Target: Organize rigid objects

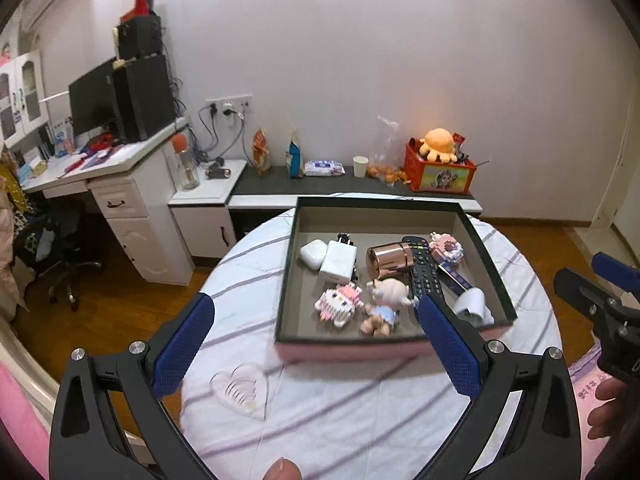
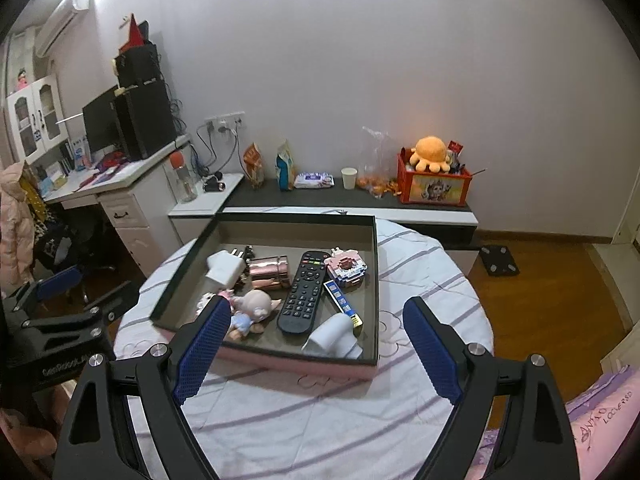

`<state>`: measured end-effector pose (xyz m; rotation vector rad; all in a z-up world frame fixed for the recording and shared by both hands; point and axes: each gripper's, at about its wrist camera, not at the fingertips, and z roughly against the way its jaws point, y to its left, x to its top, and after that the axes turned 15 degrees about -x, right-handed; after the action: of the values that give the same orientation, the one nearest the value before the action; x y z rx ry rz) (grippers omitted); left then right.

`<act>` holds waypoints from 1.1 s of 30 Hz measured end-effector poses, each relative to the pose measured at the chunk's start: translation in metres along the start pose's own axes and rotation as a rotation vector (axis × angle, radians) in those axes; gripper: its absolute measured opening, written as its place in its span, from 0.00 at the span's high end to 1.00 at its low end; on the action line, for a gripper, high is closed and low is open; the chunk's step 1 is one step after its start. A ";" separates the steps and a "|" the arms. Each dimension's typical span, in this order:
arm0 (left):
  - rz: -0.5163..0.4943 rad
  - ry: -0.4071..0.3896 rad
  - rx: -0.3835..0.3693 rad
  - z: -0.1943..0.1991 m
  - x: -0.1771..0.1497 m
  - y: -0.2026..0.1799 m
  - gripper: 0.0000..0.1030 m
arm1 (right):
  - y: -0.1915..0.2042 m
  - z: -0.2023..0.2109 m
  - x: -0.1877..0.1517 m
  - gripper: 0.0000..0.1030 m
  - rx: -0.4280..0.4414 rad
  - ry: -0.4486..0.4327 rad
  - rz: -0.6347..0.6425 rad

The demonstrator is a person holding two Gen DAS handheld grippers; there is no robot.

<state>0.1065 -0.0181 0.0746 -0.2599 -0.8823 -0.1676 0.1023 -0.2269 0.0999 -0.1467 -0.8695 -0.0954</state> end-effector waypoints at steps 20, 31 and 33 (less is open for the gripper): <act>-0.012 -0.080 0.006 0.094 -0.069 -0.040 0.00 | -0.018 0.094 -0.077 0.13 -0.010 -0.063 -0.038; -0.052 -0.098 0.052 0.106 -0.086 -0.057 0.00 | -0.020 0.110 -0.100 0.13 -0.014 -0.092 -0.055; -0.052 -0.098 0.056 0.107 -0.087 -0.057 0.00 | -0.017 0.108 -0.100 0.13 -0.009 -0.092 -0.054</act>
<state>-0.0413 -0.0381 0.0803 -0.1938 -0.9901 -0.1794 -0.0459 -0.2229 0.0935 -0.1370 -0.9647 -0.1439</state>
